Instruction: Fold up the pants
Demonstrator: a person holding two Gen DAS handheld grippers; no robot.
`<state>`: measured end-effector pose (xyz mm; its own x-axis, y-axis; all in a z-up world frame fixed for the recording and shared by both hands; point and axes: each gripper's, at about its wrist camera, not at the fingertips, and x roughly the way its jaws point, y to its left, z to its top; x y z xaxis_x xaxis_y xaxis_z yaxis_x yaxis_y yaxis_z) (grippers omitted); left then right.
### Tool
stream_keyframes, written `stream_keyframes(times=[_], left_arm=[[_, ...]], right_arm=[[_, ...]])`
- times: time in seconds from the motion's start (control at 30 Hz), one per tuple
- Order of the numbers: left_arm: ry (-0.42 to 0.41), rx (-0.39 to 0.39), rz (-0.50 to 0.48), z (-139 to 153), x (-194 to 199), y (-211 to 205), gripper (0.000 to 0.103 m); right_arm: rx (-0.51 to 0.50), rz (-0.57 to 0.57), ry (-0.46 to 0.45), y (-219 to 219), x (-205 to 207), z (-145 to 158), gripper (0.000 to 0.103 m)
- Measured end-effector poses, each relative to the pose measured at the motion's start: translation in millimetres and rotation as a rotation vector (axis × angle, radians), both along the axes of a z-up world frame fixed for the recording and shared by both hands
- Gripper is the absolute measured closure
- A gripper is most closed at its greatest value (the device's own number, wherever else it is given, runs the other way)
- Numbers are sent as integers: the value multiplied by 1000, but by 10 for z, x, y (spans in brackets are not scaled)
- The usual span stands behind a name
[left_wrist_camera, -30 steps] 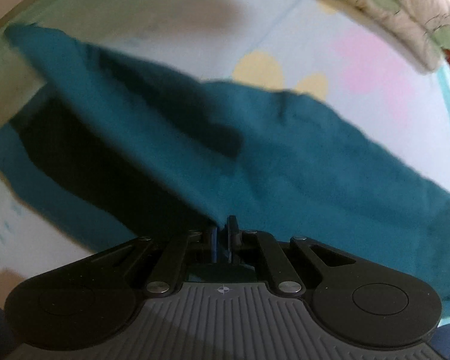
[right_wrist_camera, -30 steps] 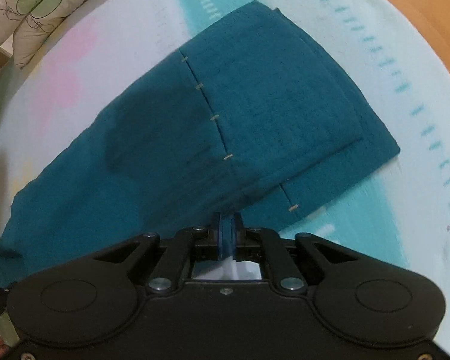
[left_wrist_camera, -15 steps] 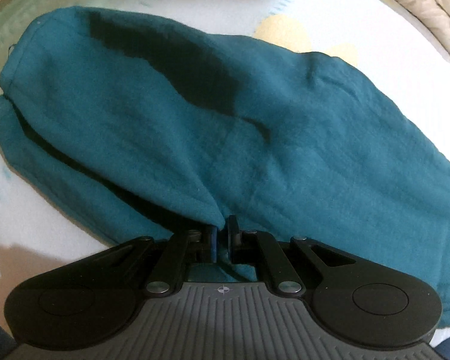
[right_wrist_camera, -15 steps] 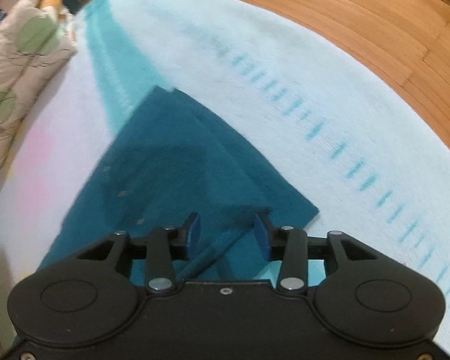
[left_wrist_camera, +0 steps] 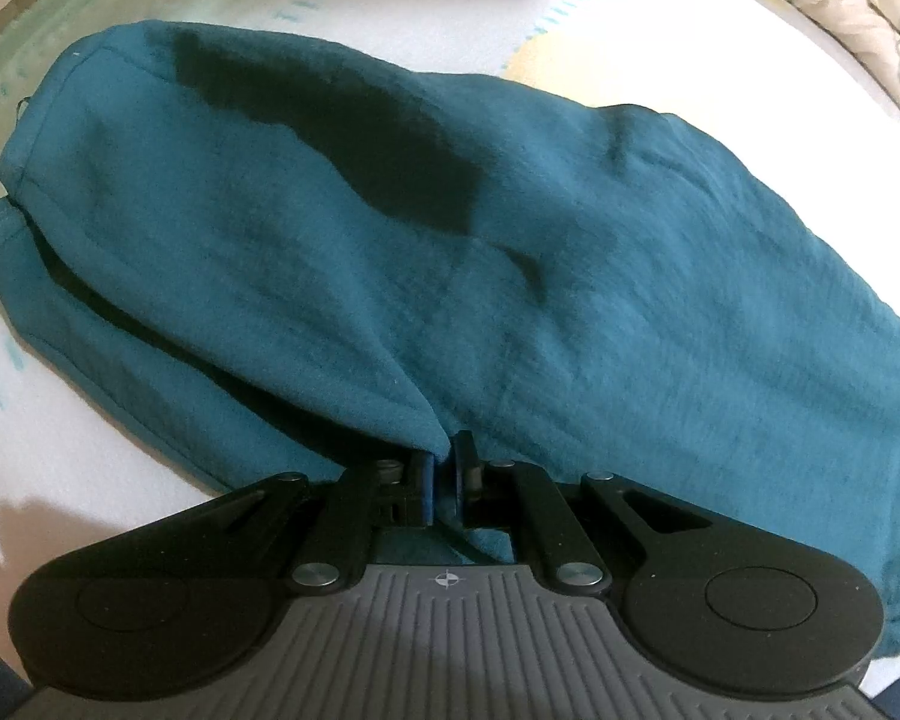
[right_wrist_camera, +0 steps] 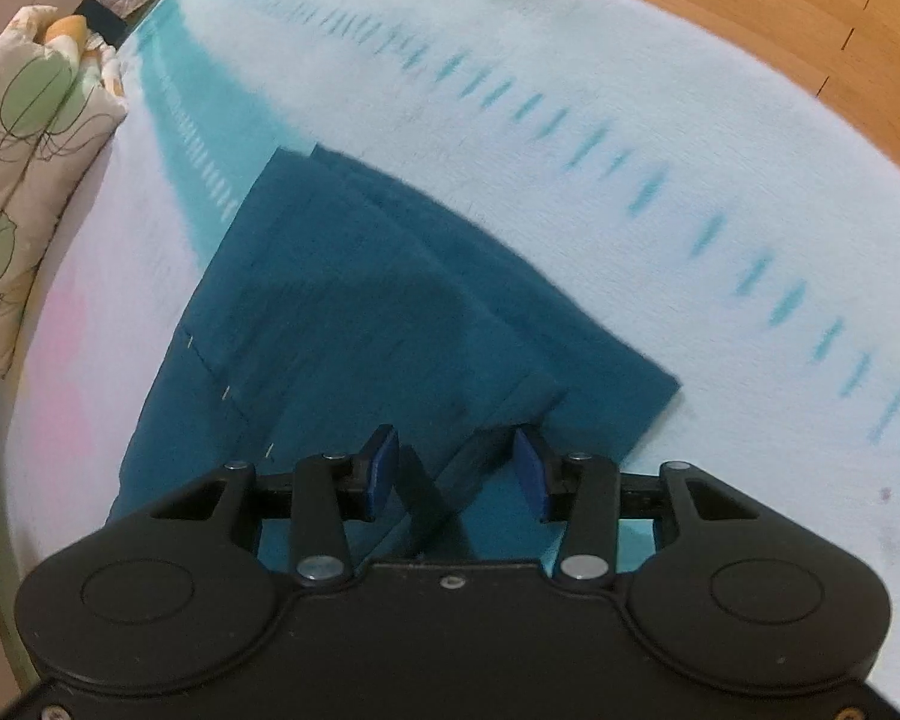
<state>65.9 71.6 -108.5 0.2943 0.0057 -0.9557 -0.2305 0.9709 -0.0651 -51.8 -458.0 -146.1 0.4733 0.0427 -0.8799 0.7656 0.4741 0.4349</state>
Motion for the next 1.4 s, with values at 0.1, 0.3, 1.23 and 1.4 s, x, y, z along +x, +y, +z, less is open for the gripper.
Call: stream_keyframes(times=[0.1, 0.3, 1.23, 1.4], left_arm=[[-1, -5, 2, 1, -12, -11, 97], [-4, -37, 23, 39, -27, 77, 97], [126, -129, -130, 180, -240, 32, 83], [37, -154, -262, 576, -203, 73, 83]], right_arm=[[-20, 22, -34, 60, 41, 100, 92], [-159, 122, -195, 230, -26, 897, 93], [-190, 75, 21, 154, -130, 653, 49], [-251, 169, -83, 475, 75, 1057, 49]])
